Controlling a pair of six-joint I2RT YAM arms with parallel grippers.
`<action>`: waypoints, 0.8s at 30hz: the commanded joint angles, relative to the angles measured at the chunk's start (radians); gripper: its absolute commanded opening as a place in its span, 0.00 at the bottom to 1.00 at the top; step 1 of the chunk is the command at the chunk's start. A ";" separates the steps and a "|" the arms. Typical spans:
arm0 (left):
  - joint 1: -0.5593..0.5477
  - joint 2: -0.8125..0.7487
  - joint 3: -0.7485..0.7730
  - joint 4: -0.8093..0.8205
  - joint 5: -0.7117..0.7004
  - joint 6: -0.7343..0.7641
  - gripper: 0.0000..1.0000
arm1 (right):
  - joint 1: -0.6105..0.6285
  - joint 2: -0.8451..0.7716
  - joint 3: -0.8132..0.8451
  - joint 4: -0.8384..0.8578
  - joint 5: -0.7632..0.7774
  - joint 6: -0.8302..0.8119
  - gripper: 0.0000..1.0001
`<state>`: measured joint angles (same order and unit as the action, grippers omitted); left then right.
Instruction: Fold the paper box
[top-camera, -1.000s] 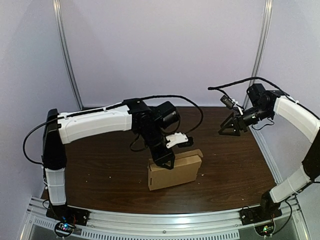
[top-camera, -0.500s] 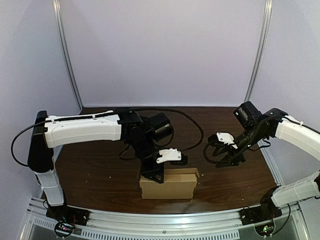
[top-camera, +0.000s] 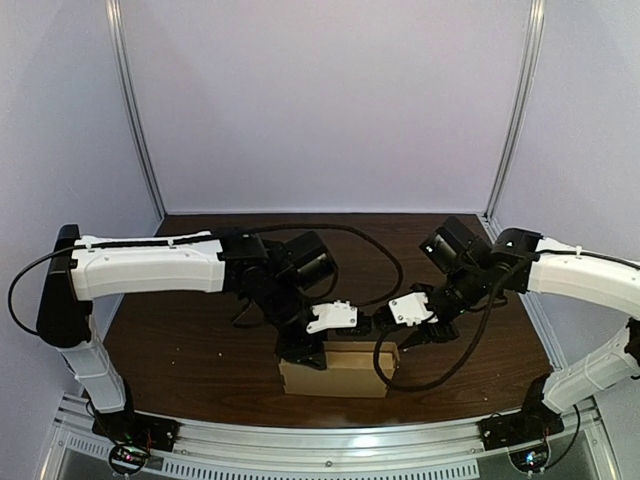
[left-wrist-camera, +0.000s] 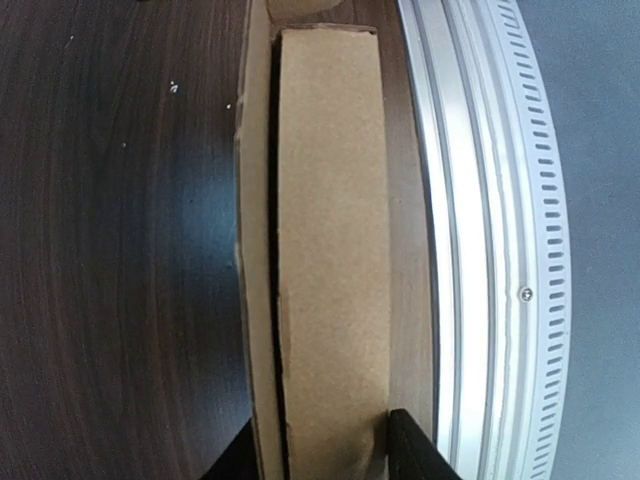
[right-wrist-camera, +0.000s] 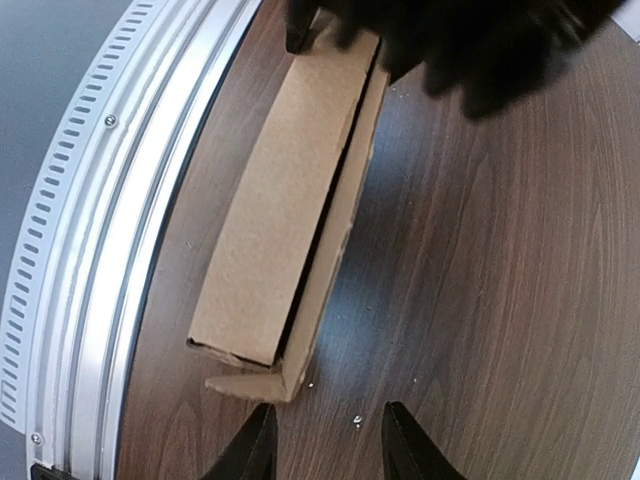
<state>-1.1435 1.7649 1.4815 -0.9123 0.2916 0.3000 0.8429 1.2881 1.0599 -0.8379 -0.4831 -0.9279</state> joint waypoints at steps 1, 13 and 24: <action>-0.009 -0.021 -0.020 0.060 -0.005 0.022 0.40 | 0.052 0.028 0.047 -0.003 0.068 0.021 0.35; -0.010 -0.019 -0.046 0.098 -0.027 0.005 0.35 | 0.086 0.017 0.042 -0.035 0.039 0.021 0.32; -0.010 -0.020 -0.049 0.100 -0.040 0.005 0.34 | 0.110 0.004 0.042 -0.081 0.061 -0.017 0.31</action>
<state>-1.1492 1.7554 1.4509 -0.8505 0.2790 0.3042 0.9405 1.3140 1.0885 -0.8879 -0.4366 -0.9356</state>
